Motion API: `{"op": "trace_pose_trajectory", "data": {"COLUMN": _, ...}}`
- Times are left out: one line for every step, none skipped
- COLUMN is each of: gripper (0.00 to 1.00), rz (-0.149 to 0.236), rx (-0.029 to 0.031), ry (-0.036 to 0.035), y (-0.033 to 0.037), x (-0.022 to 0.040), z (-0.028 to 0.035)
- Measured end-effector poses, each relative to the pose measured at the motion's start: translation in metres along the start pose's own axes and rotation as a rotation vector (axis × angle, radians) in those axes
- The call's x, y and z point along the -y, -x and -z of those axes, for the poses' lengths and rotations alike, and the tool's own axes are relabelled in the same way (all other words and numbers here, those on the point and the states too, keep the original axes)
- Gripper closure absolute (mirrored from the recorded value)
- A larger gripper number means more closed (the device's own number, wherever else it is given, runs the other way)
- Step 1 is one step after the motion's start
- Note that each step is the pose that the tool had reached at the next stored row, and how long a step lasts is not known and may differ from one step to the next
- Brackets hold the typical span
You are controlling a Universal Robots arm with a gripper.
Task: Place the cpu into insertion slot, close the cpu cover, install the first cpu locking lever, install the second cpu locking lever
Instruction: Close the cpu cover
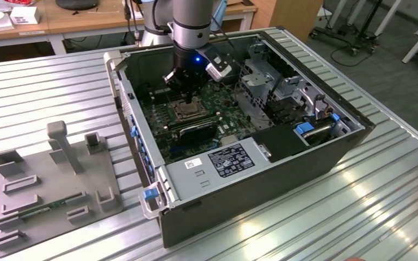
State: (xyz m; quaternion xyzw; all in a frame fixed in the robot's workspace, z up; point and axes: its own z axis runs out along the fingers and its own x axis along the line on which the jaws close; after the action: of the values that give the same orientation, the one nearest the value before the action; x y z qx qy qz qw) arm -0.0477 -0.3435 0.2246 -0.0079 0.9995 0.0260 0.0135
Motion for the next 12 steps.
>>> {"op": "trace_pose_trajectory", "data": {"gripper": 0.90, "rz": 0.000, "rx": 0.0000, "ry": 0.0001, "y": 0.0000, "x": 0.0000, "z": 0.0000}}
{"op": "trace_pose_trajectory", "data": {"gripper": 0.90, "rz": 0.000, "rx": 0.0000, "ry": 0.0000, "y": 0.0000, "x": 0.0000, "z": 0.0000}}
{"op": "trace_pose_trajectory", "data": {"gripper": 0.90, "rz": 0.000, "rx": 0.0000, "ry": -0.0001, "y": 0.0000, "x": 0.0000, "z": -0.0001}}
{"op": "trace_pose_trajectory", "data": {"gripper": 0.90, "rz": 0.000, "rx": 0.0004, "ry": 0.0000, "y": 0.0001, "x": 0.0000, "z": -0.0003}}
{"op": "trace_pose_trajectory", "data": {"gripper": 0.90, "rz": 0.000, "rx": 0.0009, "ry": 0.0000, "y": 0.0001, "x": 0.0000, "z": -0.0005}}
{"op": "trace_pose_trajectory", "data": {"gripper": 0.90, "rz": 0.000, "rx": 0.0016, "ry": 0.0000, "y": 0.0001, "x": 0.0000, "z": -0.0006}}
{"op": "trace_pose_trajectory", "data": {"gripper": 0.90, "rz": 0.000, "rx": 0.0024, "ry": -0.0001, "y": 0.0000, "x": 0.0000, "z": -0.0008}}
{"op": "trace_pose_trajectory", "data": {"gripper": 0.90, "rz": 0.000, "rx": 0.0033, "ry": -0.0002, "y": 0.0000, "x": 0.0001, "z": -0.0009}}
{"op": "trace_pose_trajectory", "data": {"gripper": 0.90, "rz": 0.000, "rx": 0.0044, "ry": -0.0002, "y": 0.0000, "x": 0.0001, "z": -0.0010}}
{"op": "trace_pose_trajectory", "data": {"gripper": 0.90, "rz": 0.000, "rx": 0.0047, "ry": -0.0001, "y": 0.0000, "x": 0.0001, "z": -0.0010}}
{"op": "trace_pose_trajectory", "data": {"gripper": 0.90, "rz": 0.000, "rx": 0.0048, "ry": -0.0001, "y": 0.0000, "x": 0.0001, "z": -0.0010}}
{"op": "trace_pose_trajectory", "data": {"gripper": 0.90, "rz": 0.000, "rx": 0.0048, "ry": 0.0000, "y": 0.0000, "x": 0.0000, "z": -0.0010}}
